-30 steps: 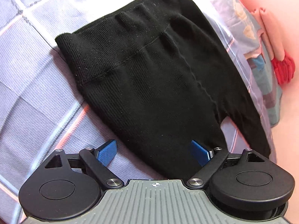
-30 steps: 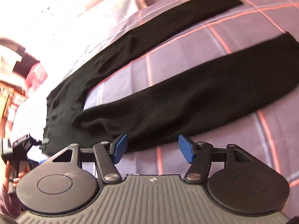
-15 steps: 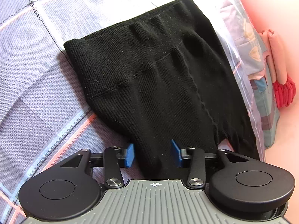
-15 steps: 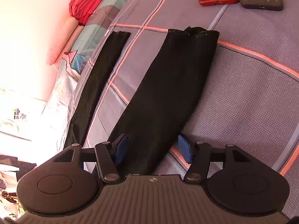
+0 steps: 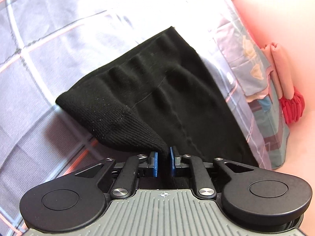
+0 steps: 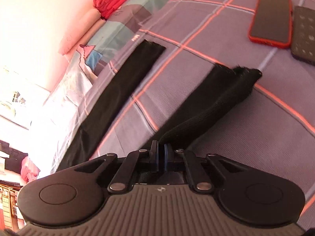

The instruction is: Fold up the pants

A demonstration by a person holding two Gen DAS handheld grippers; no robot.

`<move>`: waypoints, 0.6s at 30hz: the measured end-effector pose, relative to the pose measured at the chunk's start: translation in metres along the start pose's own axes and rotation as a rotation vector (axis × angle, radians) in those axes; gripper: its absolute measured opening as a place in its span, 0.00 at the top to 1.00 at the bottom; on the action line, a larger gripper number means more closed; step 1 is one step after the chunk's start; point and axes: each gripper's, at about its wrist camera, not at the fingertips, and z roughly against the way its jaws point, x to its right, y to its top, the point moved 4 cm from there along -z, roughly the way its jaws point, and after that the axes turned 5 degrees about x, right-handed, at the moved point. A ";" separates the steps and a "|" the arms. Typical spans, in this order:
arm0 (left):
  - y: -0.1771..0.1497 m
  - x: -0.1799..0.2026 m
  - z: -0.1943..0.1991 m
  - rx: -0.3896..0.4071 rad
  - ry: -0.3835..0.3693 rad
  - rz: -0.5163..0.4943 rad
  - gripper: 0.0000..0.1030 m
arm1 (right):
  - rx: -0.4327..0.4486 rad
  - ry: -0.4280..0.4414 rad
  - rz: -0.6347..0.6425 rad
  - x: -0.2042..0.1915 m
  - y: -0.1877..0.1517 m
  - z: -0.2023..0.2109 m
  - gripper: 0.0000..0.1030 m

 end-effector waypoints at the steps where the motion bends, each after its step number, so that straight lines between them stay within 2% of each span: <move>1: 0.006 0.009 -0.002 0.011 -0.009 -0.013 0.20 | 0.011 0.019 0.007 -0.010 0.012 -0.006 0.93; 5: 0.035 0.044 -0.026 0.033 -0.033 -0.059 0.21 | 0.025 0.076 0.041 -0.049 0.048 -0.045 0.93; 8: 0.060 0.066 -0.056 0.044 -0.031 -0.093 0.21 | 0.018 0.095 0.066 -0.077 0.069 -0.090 0.93; 13: 0.099 0.100 -0.120 -0.008 -0.004 -0.125 0.21 | -0.018 0.052 0.068 -0.103 0.090 -0.179 0.93; 14: 0.105 0.104 -0.127 -0.014 -0.010 -0.131 0.16 | -0.024 0.041 0.090 -0.106 0.092 -0.192 0.92; 16: 0.116 0.108 -0.130 -0.026 -0.024 -0.108 0.03 | -0.028 0.018 0.054 -0.103 0.097 -0.210 0.76; 18: 0.127 0.111 -0.118 0.012 -0.095 -0.078 0.00 | 0.035 0.060 0.038 -0.099 0.105 -0.209 0.66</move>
